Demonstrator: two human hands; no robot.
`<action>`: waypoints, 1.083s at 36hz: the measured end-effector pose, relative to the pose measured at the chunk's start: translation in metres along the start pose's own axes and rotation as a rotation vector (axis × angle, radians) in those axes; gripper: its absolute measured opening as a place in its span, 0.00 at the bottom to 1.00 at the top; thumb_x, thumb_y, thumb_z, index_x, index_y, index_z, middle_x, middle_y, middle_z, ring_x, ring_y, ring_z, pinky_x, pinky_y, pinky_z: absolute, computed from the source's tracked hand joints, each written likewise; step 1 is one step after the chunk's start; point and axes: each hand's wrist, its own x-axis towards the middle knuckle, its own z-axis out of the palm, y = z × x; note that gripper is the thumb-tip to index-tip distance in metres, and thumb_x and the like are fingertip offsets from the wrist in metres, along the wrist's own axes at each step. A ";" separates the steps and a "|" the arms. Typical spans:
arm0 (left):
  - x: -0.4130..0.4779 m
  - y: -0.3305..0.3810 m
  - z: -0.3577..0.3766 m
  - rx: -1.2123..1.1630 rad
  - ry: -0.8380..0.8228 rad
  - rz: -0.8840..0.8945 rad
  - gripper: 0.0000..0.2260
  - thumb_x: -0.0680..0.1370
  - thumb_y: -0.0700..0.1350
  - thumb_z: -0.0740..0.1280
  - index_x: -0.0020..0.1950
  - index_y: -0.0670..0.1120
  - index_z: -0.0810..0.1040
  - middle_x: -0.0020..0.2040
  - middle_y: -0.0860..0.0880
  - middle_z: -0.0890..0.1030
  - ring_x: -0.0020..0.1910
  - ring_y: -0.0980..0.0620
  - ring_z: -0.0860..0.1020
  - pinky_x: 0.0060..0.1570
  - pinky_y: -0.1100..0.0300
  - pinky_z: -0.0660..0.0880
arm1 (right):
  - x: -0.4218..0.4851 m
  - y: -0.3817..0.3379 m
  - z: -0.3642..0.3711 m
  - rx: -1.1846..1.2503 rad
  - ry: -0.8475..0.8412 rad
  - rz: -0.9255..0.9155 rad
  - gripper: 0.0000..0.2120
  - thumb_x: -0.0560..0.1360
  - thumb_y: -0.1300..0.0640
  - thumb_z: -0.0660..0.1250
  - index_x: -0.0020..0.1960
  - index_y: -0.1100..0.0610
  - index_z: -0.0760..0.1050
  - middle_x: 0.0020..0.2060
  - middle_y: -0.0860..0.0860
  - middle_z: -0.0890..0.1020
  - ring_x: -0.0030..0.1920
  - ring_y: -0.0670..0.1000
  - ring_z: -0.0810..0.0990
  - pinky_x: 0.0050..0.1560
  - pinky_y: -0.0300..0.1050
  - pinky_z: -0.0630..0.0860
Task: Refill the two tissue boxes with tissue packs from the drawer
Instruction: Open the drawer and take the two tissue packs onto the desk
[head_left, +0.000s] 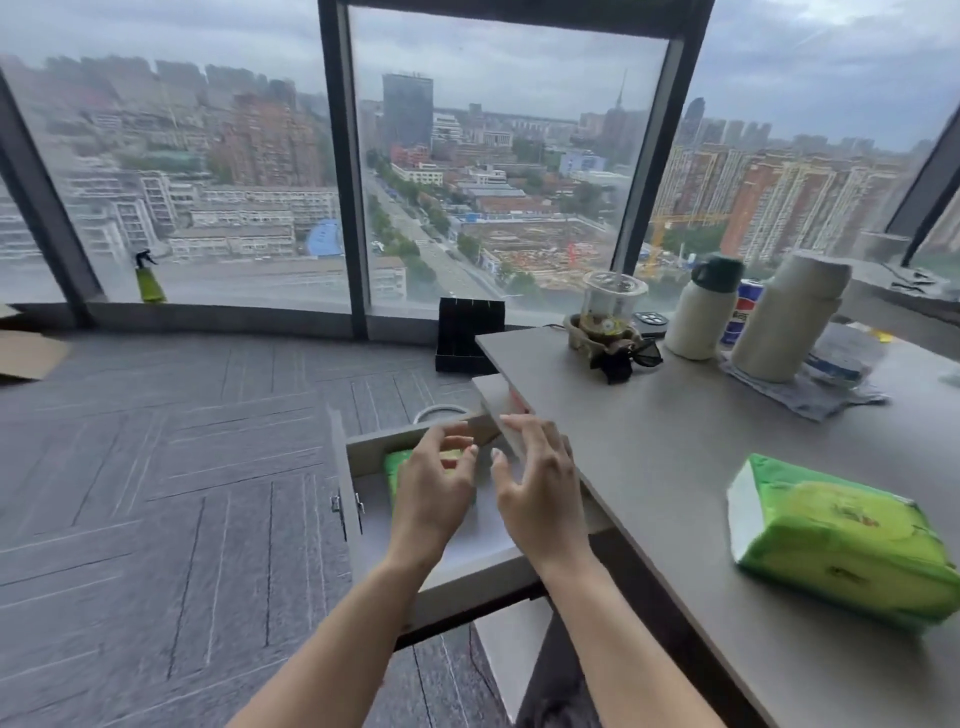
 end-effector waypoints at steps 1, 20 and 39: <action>0.004 -0.008 -0.002 0.005 0.013 -0.020 0.10 0.77 0.43 0.67 0.58 0.51 0.78 0.48 0.56 0.82 0.42 0.66 0.79 0.40 0.74 0.74 | 0.002 0.003 0.010 0.019 -0.027 0.011 0.15 0.75 0.57 0.65 0.62 0.52 0.73 0.57 0.47 0.76 0.58 0.45 0.72 0.62 0.38 0.69; 0.088 -0.143 0.021 0.066 0.103 -0.612 0.32 0.75 0.42 0.70 0.76 0.44 0.60 0.73 0.42 0.67 0.71 0.43 0.67 0.71 0.54 0.63 | 0.047 0.090 0.161 0.144 -0.394 0.558 0.22 0.76 0.55 0.65 0.69 0.58 0.67 0.64 0.57 0.75 0.62 0.58 0.74 0.59 0.47 0.71; 0.092 -0.132 0.023 -0.174 0.227 -0.570 0.35 0.69 0.39 0.70 0.74 0.50 0.61 0.68 0.43 0.72 0.63 0.43 0.74 0.66 0.45 0.71 | 0.052 0.062 0.152 0.214 -0.196 0.521 0.17 0.77 0.56 0.61 0.66 0.54 0.67 0.61 0.53 0.75 0.59 0.57 0.75 0.58 0.50 0.73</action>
